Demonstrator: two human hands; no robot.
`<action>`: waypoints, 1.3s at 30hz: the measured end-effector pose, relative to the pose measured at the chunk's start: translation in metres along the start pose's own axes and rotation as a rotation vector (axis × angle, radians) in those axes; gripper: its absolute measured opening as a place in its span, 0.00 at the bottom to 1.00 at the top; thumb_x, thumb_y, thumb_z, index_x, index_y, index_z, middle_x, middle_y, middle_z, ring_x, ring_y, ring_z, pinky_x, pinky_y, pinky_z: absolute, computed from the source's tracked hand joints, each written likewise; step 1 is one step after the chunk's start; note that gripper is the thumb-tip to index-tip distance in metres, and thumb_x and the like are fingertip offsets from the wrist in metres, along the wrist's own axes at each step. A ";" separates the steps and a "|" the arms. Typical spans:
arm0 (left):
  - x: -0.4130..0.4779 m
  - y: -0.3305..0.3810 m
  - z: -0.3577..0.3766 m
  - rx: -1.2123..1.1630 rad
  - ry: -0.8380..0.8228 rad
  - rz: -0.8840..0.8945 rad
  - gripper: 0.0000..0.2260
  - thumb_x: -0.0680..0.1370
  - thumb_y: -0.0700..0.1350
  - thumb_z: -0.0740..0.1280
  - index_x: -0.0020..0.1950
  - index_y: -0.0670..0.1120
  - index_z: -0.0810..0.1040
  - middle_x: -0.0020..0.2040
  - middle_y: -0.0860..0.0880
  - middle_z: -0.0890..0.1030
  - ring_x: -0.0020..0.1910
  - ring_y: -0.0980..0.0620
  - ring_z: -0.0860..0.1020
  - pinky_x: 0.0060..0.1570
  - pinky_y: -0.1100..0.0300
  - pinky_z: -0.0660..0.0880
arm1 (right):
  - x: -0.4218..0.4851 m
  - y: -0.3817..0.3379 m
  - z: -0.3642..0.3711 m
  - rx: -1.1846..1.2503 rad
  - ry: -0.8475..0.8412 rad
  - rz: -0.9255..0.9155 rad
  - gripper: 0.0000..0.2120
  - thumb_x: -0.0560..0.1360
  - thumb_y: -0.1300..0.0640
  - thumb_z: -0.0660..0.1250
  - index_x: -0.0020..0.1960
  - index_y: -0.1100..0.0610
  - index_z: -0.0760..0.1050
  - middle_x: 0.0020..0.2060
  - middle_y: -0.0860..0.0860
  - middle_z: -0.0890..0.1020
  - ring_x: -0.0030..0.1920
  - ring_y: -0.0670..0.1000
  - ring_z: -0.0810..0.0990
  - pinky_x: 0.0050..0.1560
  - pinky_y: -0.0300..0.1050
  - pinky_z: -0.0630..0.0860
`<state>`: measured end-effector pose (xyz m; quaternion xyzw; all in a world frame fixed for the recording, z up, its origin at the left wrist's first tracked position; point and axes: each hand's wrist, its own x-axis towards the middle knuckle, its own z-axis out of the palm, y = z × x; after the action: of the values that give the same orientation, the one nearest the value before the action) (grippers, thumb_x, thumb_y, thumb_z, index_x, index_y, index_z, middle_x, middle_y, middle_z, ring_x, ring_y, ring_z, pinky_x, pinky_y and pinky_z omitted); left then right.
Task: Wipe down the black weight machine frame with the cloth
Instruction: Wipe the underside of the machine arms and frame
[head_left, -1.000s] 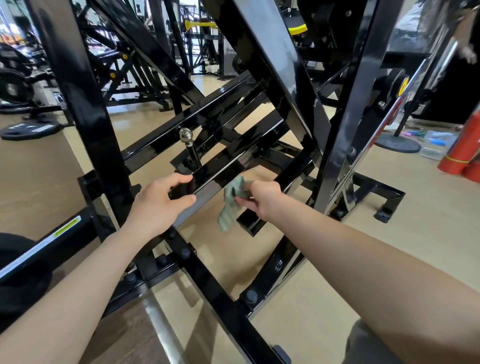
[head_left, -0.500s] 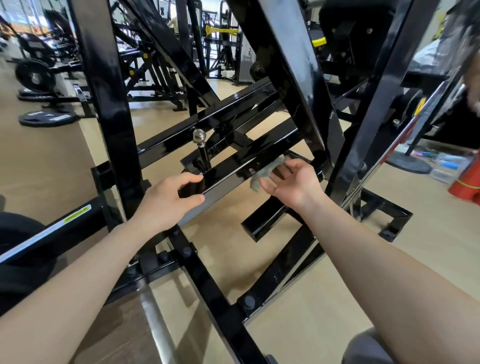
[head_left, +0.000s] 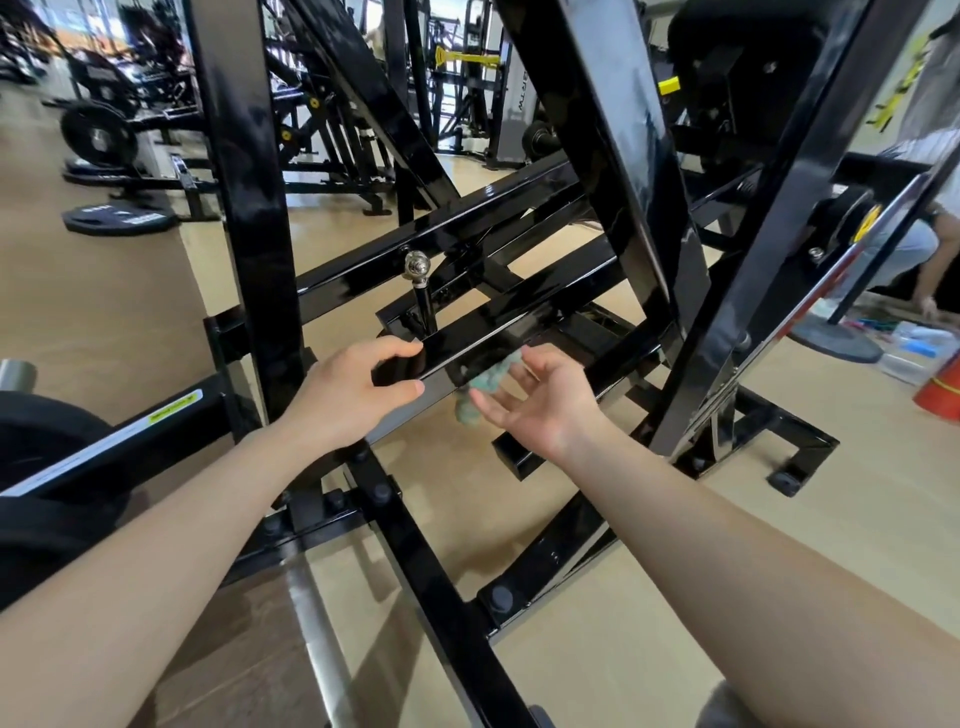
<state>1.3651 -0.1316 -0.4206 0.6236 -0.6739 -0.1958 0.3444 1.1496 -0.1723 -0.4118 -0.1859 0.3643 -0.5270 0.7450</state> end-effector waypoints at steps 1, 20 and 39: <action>0.000 0.000 0.000 0.001 0.000 0.010 0.21 0.79 0.53 0.70 0.73 0.59 0.74 0.70 0.55 0.76 0.71 0.51 0.72 0.67 0.52 0.68 | -0.001 0.005 0.002 -0.011 0.002 0.021 0.07 0.79 0.63 0.61 0.56 0.60 0.73 0.57 0.57 0.75 0.64 0.64 0.74 0.59 0.64 0.78; -0.051 -0.061 -0.058 0.005 -0.036 -0.007 0.13 0.76 0.47 0.75 0.60 0.58 0.84 0.50 0.61 0.83 0.47 0.63 0.82 0.57 0.57 0.80 | -0.029 0.128 0.033 -0.178 -0.135 0.406 0.10 0.75 0.71 0.59 0.50 0.59 0.72 0.65 0.64 0.77 0.60 0.67 0.80 0.57 0.61 0.81; -0.050 -0.043 -0.070 -0.605 -0.107 -0.087 0.10 0.82 0.45 0.67 0.62 0.52 0.81 0.57 0.48 0.85 0.58 0.50 0.83 0.54 0.52 0.82 | -0.047 0.087 0.079 -0.472 -0.382 -0.244 0.12 0.79 0.70 0.65 0.61 0.63 0.79 0.52 0.62 0.85 0.53 0.58 0.85 0.53 0.48 0.82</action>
<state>1.4443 -0.0770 -0.4132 0.5096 -0.5749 -0.4347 0.4698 1.2561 -0.1043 -0.4008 -0.4912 0.3049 -0.4690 0.6677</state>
